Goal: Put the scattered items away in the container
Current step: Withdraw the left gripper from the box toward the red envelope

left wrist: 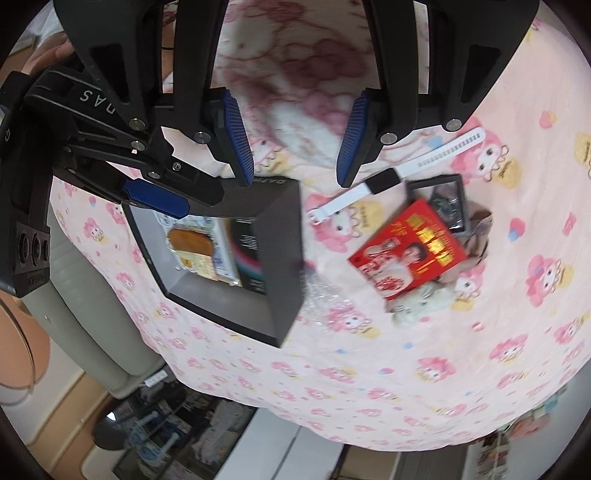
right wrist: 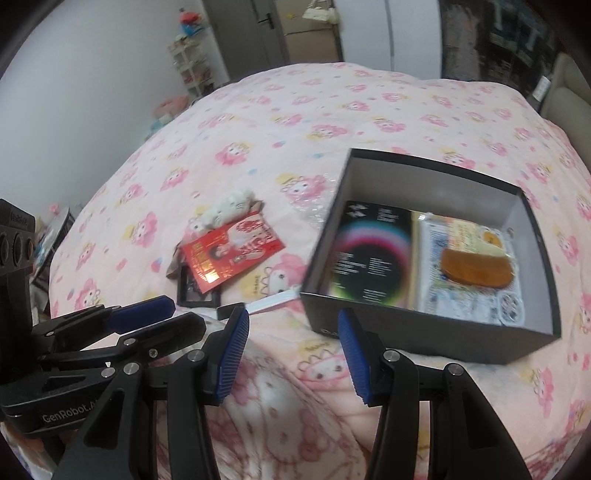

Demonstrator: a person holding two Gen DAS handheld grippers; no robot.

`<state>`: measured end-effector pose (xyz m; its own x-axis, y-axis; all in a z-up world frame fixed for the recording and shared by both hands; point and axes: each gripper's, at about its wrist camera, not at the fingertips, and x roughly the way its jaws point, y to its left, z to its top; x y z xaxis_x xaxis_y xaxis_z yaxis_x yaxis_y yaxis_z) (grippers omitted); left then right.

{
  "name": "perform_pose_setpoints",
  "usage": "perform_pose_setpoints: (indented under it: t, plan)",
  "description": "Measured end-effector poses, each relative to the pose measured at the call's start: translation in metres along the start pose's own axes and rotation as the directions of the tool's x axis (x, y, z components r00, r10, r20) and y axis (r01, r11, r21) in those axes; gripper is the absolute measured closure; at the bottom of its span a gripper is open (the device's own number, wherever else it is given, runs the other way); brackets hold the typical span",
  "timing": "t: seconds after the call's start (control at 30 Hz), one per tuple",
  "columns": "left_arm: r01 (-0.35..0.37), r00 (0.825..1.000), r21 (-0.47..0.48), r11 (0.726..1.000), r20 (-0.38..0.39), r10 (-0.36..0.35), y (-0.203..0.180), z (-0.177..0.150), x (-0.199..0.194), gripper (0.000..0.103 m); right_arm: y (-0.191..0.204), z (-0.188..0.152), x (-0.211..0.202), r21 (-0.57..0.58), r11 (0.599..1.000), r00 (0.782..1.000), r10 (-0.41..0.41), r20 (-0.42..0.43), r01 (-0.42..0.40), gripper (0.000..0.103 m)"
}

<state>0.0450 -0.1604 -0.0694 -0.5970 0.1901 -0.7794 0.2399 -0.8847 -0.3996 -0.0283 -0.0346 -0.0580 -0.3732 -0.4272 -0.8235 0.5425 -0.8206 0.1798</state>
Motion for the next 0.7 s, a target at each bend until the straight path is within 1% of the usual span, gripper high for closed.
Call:
perform_pose_setpoints:
  t: [0.13, 0.33, 0.6, 0.7]
  plan:
    - [-0.025, 1.0, -0.035, 0.999, 0.0, 0.025, 0.023, -0.001, -0.001, 0.056, 0.015, 0.006, 0.022, -0.021, 0.999, 0.998, 0.04, -0.041, -0.041, 0.057]
    - [-0.028, 1.0, -0.095, 0.995, -0.01, 0.027, 0.055, -0.003, 0.004, 0.056, 0.035, 0.017, 0.05, -0.052, 0.995, 0.991, 0.081, -0.107, -0.087, 0.057]
    - [-0.016, 1.0, -0.176, 0.984, -0.02, 0.013, 0.091, 0.002, 0.018, 0.056, 0.05, 0.033, 0.078, -0.094, 0.992, 0.986, 0.073, -0.152, -0.088, 0.057]
    - [-0.021, 1.0, -0.203, 0.979, -0.024, 0.017, 0.105, 0.008, 0.026, 0.056, 0.05, 0.037, 0.089, -0.098, 0.993, 0.985, 0.053, -0.163, -0.069, 0.056]
